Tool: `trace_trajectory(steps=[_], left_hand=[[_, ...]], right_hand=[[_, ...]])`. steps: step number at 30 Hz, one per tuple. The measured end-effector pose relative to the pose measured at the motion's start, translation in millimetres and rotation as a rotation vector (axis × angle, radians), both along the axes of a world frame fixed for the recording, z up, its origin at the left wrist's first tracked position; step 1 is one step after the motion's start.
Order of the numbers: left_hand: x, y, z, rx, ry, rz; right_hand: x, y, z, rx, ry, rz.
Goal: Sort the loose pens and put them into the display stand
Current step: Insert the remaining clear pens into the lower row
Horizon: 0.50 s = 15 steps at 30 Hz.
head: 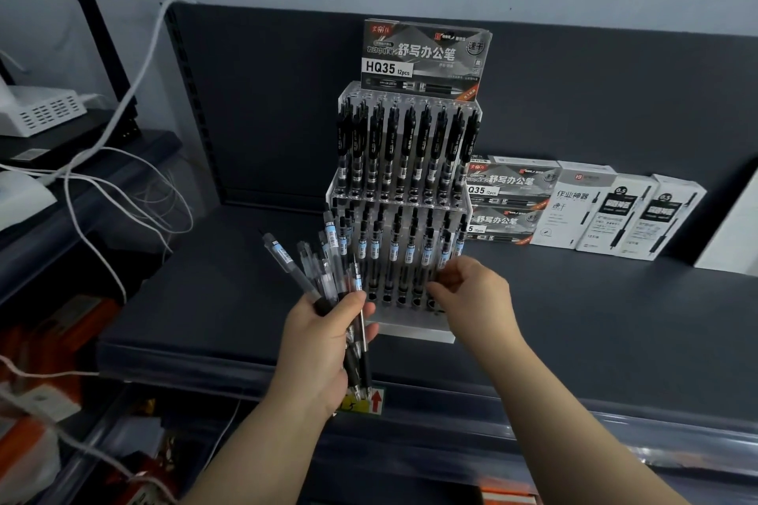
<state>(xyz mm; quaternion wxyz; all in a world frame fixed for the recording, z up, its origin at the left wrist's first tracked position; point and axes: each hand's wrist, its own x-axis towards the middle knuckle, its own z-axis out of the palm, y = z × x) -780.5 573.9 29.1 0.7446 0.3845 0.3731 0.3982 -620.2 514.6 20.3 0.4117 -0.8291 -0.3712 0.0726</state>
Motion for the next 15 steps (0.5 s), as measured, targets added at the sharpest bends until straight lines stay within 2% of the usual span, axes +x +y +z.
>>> trace_trajectory(steps=[8, 11, 13, 15], left_hand=[[1, -1, 3, -0.014, -0.018, -0.01], [2, 0, 3, -0.007, -0.019, -0.015], [3, -1, 3, 0.016, -0.002, -0.026], [4, -3, 4, 0.035, 0.01, -0.04]], right_hand=[[0, -1, 4, -0.047, -0.044, -0.011], [-10, -9, 11, 0.068, -0.036, -0.052], [-22, -15, 19, 0.124, 0.04, 0.032], [-36, -19, 24, 0.059, 0.159, 0.228]])
